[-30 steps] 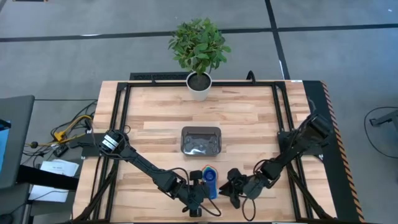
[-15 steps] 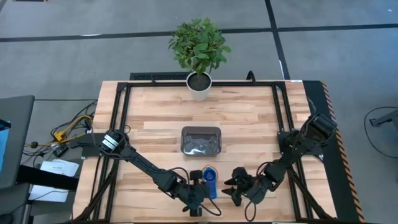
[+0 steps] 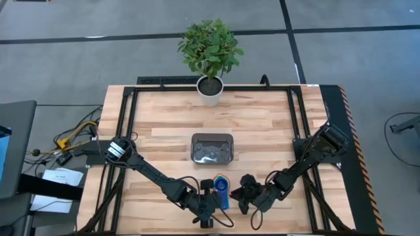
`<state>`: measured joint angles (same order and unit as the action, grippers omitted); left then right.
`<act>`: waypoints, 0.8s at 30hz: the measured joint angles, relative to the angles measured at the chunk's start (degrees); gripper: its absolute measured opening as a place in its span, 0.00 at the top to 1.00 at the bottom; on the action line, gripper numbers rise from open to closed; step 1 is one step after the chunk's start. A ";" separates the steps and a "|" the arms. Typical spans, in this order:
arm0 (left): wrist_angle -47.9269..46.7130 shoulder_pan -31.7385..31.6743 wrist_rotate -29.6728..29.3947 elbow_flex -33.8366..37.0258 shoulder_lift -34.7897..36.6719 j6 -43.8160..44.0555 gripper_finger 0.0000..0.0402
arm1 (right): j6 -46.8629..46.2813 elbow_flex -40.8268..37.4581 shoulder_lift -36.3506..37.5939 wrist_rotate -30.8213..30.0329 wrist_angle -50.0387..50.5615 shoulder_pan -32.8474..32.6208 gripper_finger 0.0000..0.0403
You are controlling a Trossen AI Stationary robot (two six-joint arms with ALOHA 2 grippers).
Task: Nest measuring cups in basket
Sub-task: Put the nested measuring cups into the black bin
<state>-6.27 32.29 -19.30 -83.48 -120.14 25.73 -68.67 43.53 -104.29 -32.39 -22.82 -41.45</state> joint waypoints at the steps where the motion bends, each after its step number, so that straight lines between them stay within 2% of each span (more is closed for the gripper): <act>1: 0.07 0.00 0.00 0.00 0.01 0.00 1.00 | 0.46 0.02 0.00 0.60 -0.58 -0.01 0.73; 11: 1.28 -0.12 -0.45 0.00 0.02 -1.11 1.00 | 5.98 2.29 0.02 2.46 -0.48 0.02 0.70; 24: 1.30 -0.15 -0.10 0.00 0.02 -1.11 1.00 | 5.38 2.49 0.04 3.92 1.69 0.22 0.69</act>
<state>-4.97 32.14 -19.40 -83.48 -120.11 24.62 -63.29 46.02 -104.25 -28.47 -21.12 -41.23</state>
